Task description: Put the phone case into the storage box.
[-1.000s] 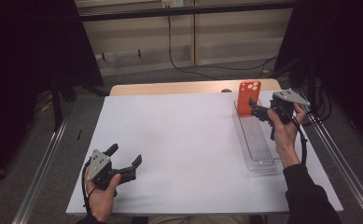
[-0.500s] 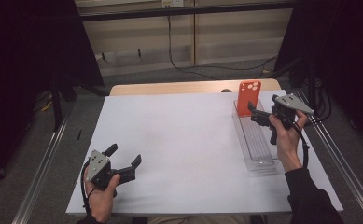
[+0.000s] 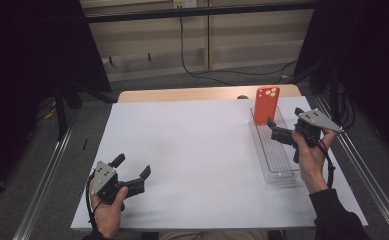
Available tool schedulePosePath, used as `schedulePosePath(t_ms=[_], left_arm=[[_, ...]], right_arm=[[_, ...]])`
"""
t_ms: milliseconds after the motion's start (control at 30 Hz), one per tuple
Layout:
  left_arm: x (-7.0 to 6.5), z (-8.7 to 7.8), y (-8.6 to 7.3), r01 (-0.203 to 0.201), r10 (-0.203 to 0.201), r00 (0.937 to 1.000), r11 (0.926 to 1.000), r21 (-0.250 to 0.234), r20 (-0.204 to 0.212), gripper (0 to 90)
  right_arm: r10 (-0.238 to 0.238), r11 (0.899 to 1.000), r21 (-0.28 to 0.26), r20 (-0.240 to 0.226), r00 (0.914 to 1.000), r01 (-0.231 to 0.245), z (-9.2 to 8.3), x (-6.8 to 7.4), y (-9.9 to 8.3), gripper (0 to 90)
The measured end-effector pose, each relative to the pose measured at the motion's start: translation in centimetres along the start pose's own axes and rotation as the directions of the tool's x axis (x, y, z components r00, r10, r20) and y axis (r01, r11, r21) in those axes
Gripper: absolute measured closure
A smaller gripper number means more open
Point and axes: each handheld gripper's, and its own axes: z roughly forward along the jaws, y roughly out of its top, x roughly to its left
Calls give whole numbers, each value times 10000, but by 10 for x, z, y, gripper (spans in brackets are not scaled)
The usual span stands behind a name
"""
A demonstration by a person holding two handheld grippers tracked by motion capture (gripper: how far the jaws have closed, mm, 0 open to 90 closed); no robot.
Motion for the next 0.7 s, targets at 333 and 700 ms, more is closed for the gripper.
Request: schedulePosePath(t_ms=[333, 700], left_arm=[[-1, -2, 0, -73, 73, 9999, 10000, 18, -124, 28], [0, -2, -1, 53, -53, 10000, 10000, 28, -83, 29]], right_arm=[[53, 10000, -55, 65, 10000, -53, -20, -2, -8, 27], [95, 9999, -140, 139, 9999, -93, -43, -3, -19, 31]])
